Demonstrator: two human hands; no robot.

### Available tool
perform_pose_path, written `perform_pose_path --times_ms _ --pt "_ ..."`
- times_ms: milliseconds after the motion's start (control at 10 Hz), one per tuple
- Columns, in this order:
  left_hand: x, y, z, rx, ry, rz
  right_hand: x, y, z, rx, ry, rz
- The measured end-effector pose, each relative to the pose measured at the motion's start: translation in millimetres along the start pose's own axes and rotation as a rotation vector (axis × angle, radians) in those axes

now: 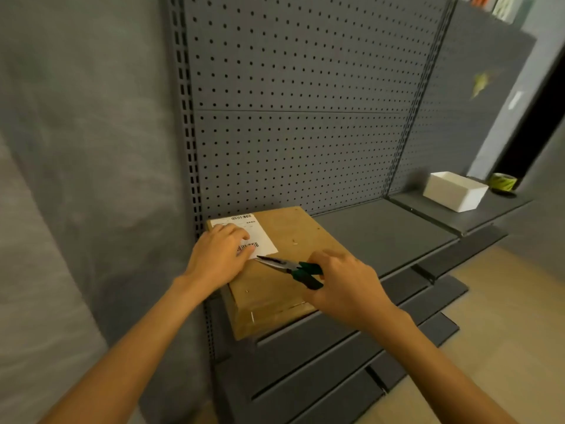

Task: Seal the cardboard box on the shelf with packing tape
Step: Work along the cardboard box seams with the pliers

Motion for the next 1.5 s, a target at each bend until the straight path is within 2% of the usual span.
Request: perform_pose_path --times_ms 100,400,900,1300,1500 --pt "-3 11 7 0.044 0.034 0.042 8 7 15 0.066 0.015 0.023" --pt "-1 19 13 -0.008 0.018 0.103 23 19 30 0.16 0.053 0.087" --pt "2 25 12 -0.03 0.007 0.1 40 9 23 0.197 0.072 0.208" --pt "0 25 12 -0.043 0.009 0.089 32 33 31 0.068 0.119 -0.05" --pt "1 25 12 -0.034 0.009 0.106 28 32 21 0.124 0.108 -0.052"
Point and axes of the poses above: each hand's wrist, its own z-axis away from the middle knuckle, its own y-axis out of the palm, x = y × z, the point moved 6 cm from there along -z, towards the middle knuckle, and after that the axes turned 15 degrees about x, right-handed, at the moved point
